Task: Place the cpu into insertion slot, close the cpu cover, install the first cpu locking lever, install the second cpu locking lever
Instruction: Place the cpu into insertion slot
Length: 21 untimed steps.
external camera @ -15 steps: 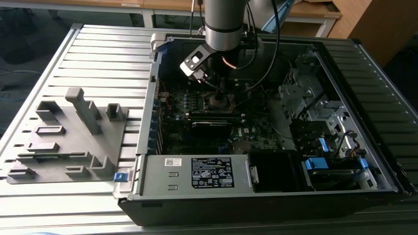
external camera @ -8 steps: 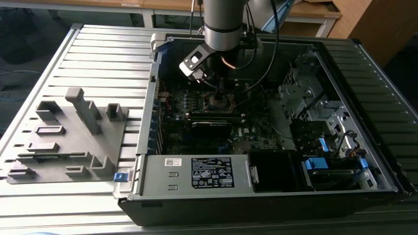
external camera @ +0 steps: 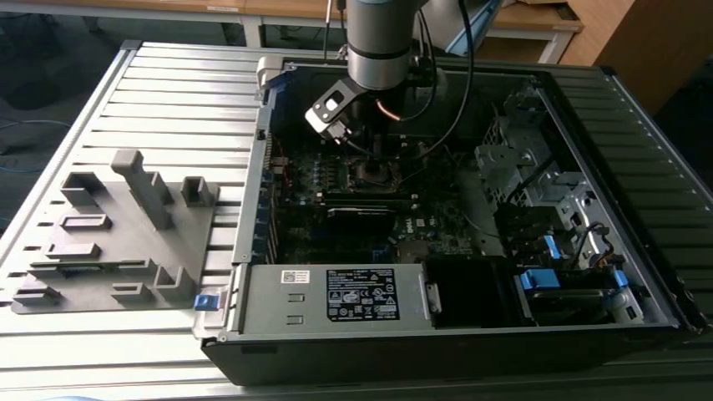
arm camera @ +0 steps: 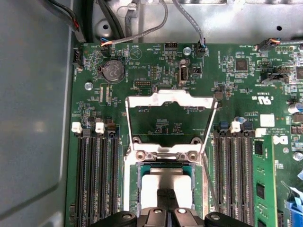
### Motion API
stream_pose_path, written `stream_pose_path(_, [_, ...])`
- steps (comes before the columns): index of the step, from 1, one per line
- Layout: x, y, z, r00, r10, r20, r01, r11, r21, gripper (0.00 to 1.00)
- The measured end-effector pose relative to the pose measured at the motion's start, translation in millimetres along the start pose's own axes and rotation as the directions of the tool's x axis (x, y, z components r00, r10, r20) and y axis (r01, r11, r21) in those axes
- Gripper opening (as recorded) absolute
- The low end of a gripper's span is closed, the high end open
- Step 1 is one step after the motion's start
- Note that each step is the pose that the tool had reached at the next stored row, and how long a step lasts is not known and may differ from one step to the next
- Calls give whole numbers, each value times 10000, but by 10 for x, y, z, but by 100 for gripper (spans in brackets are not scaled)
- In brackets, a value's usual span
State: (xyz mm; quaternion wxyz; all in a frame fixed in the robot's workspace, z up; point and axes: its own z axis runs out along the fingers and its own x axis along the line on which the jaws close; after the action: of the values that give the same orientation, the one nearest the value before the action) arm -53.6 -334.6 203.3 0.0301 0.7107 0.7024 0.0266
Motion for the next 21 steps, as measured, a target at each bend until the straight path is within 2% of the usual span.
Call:
stream_pose_path(6, [1, -2, 28, 10000, 1, -1, -1, 10000, -1, 11])
stream_pose_path(21, [2, -1, 29, 10000, 1, -13, -1, 10000, -8, 11])
